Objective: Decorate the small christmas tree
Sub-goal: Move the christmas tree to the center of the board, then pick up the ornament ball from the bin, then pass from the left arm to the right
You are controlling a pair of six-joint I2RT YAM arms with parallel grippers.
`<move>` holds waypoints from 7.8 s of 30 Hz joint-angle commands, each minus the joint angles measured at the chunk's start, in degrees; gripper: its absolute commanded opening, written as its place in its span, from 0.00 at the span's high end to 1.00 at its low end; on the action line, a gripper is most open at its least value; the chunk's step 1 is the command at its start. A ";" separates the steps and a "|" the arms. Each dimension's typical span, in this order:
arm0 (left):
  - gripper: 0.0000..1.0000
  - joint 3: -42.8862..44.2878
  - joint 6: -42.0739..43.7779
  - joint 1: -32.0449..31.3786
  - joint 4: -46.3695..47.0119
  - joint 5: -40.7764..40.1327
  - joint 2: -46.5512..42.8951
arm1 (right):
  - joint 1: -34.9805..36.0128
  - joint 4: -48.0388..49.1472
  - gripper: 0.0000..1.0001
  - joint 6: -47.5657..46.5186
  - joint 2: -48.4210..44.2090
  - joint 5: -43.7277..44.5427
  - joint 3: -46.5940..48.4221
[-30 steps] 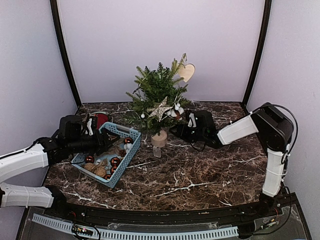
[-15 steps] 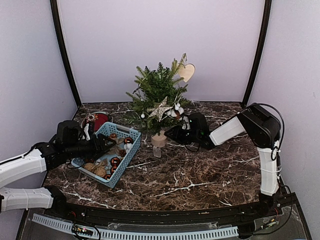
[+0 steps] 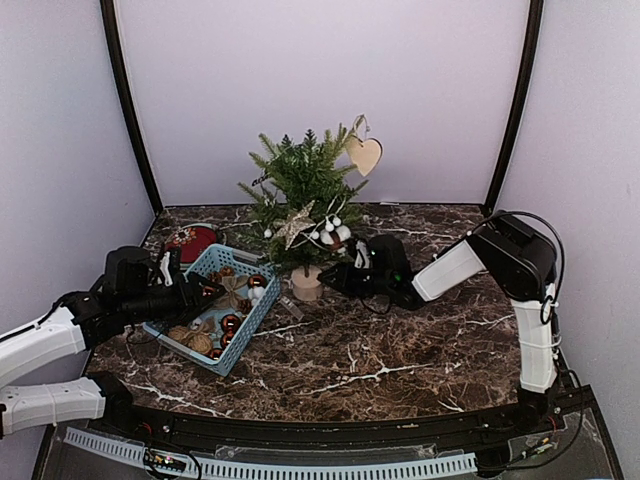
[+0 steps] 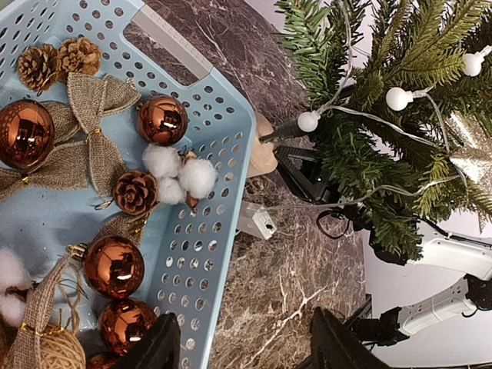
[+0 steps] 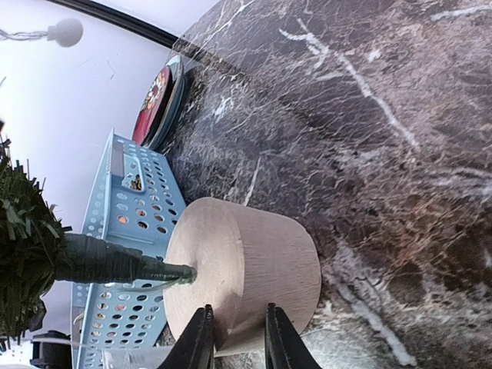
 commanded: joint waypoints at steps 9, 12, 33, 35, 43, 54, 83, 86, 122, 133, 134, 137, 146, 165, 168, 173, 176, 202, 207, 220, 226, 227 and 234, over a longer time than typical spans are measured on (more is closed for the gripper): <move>0.41 -1.28 -0.28 0.40 -4.64 -2.23 -4.38 | 4.00 5.62 0.76 3.36 -5.81 3.85 -7.09; 0.41 -1.16 -0.23 0.45 -5.46 -2.66 -5.12 | 3.79 4.71 0.74 2.81 -8.37 5.94 -8.22; 0.41 -1.33 0.29 0.65 -7.40 -3.49 -6.55 | 2.53 -0.19 0.62 0.59 0.98 2.71 3.42; 0.41 -1.35 0.42 0.67 -7.80 -3.62 -6.72 | 2.89 0.38 0.66 0.61 0.61 2.51 2.36; 0.41 -1.26 0.52 0.75 -8.12 -3.78 -6.72 | 5.83 0.65 0.81 0.83 -1.39 4.23 -1.49; 0.41 -1.01 1.01 0.89 -10.23 -4.61 -7.60 | 9.07 2.78 0.82 3.46 -5.44 6.91 -7.12; 0.60 12.84 15.88 -2.82 -36.46 -6.74 11.55 | 7.57 -2.58 0.58 1.85 -31.94 18.65 -25.57; 0.60 13.82 16.02 -3.92 -38.31 -9.12 13.94 | 6.71 -3.16 0.57 1.37 -34.77 18.76 -27.53; 0.44 14.16 15.41 -4.25 -37.04 -18.11 29.54 | 1.92 -1.04 0.50 2.75 -48.76 18.50 -40.95; 0.50 13.04 15.95 -4.45 -35.86 -19.95 30.50 | 1.44 -4.55 0.49 2.53 -54.83 20.66 -41.81; 0.52 13.16 15.99 -4.57 -36.32 -20.60 30.15 | 1.44 -5.10 0.49 2.43 -55.55 20.82 -41.74; 0.58 14.62 15.68 -4.73 -37.44 -20.90 26.78 | 1.39 -8.06 0.48 1.21 -58.76 21.04 -40.79; 0.63 24.62 16.83 -4.78 -45.07 -18.22 10.68 | 1.36 -25.20 0.45 -6.01 -75.40 22.95 -34.49; 0.69 20.83 24.18 -14.03 -32.19 19.89 0.71 | 14.43 -22.79 0.46 -10.43 -75.41 7.59 -29.19; 0.69 18.57 19.74 -18.02 -23.79 23.78 0.22 | 20.16 -17.62 0.45 -9.58 -72.73 8.22 -30.36; 0.69 18.25 12.80 -24.95 -14.24 23.63 1.64 | 28.18 -11.91 0.43 -10.52 -67.42 9.57 -28.96; 0.69 19.99 10.61 -29.22 -9.00 22.19 3.43 | 32.50 -10.32 0.44 -13.12 -63.93 11.92 -26.33; 0.70 29.77 7.90 -38.88 -2.63 15.77 15.13 | 37.83 -9.14 0.45 -20.65 -59.47 7.58 -19.86; 0.69 30.52 6.93 -38.88 -4.52 13.94 15.43 | 38.02 -19.13 0.42 -24.02 -63.26 14.35 -18.54; 0.69 32.33 3.55 -38.88 -8.96 10.34 17.30 | 44.27 -37.08 0.55 -31.33 -58.84 28.29 -7.76; 0.70 31.92 2.99 -38.88 -8.09 10.36 16.98 | 45.27 -40.21 0.61 -31.84 -56.93 30.17 -6.20; 0.70 31.82 2.96 -38.88 -8.08 10.40 16.98 | 45.29 -40.32 0.63 -31.90 -56.89 30.37 -6.20; 0.70 31.63 2.85 -38.88 -7.94 10.55 16.89 | 45.47 -39.43 0.86 -32.10 -57.99 31.38 -6.52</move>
